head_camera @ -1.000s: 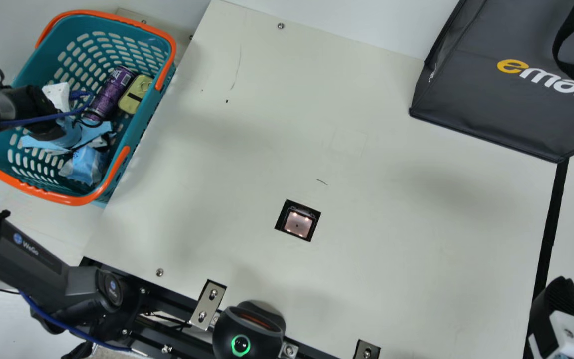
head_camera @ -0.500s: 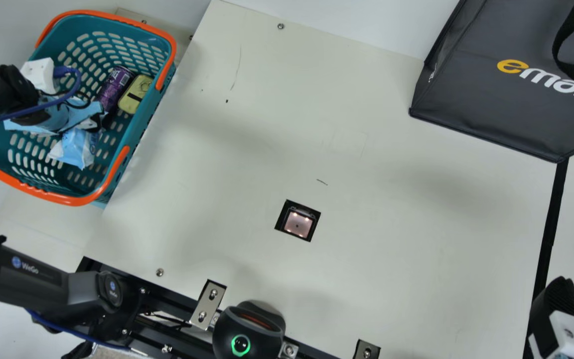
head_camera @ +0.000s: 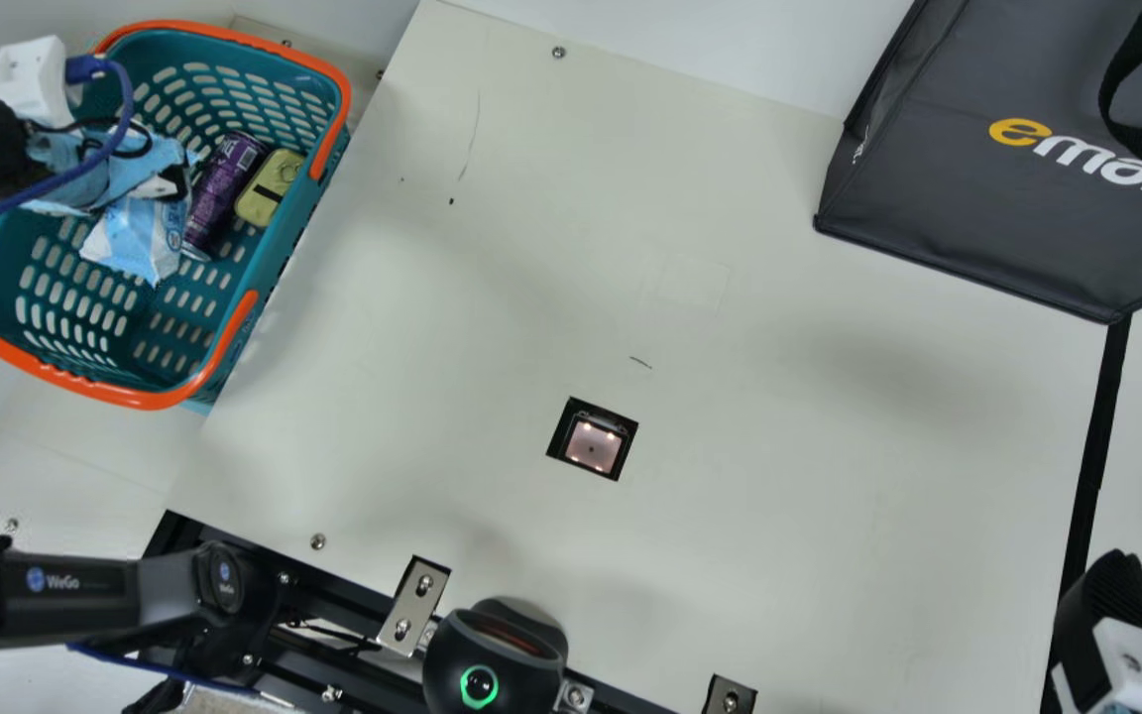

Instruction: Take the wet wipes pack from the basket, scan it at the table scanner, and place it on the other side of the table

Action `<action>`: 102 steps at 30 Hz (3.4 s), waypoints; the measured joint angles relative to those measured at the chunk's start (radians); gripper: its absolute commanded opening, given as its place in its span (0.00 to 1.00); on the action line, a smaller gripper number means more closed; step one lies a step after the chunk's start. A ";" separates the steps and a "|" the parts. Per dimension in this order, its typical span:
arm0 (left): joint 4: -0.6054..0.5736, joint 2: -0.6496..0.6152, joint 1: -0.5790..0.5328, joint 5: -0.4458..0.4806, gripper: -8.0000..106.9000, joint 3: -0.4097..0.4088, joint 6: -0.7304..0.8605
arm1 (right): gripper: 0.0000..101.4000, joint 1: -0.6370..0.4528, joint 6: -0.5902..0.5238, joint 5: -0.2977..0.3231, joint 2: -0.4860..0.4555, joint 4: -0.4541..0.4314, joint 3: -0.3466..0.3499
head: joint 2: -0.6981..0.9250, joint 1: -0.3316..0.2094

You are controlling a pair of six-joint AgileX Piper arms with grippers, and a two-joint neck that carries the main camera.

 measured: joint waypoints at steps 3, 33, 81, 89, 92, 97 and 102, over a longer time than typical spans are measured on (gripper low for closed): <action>-0.015 -0.040 -0.022 0.029 0.00 -0.018 0.000 | 0.94 0.000 0.000 0.000 0.000 0.000 0.000 | 0.000 0.000; -0.001 -0.269 -0.454 0.171 0.00 0.029 -0.193 | 0.94 0.000 0.000 -0.001 0.000 0.000 0.000 | 0.000 -0.002; 0.247 -0.100 -1.406 0.119 0.00 0.067 -1.055 | 0.94 0.000 0.000 -0.001 0.000 0.000 0.000 | 0.000 0.000; 0.260 -0.015 -1.466 0.115 0.00 0.037 -1.138 | 0.94 0.000 0.000 -0.001 0.000 0.000 0.000 | 0.000 -0.002; 0.261 0.011 -1.477 0.113 0.03 0.029 -1.158 | 0.94 0.000 0.000 -0.001 0.000 0.000 0.000 | 0.000 -0.002; 0.261 0.046 -1.490 0.115 0.17 0.013 -1.173 | 0.94 0.000 0.000 -0.001 0.000 0.000 0.000 | 0.000 0.000; 0.259 0.067 -1.492 0.124 0.32 0.002 -1.176 | 0.94 0.000 0.000 -0.001 0.000 0.000 0.000 | 0.000 0.000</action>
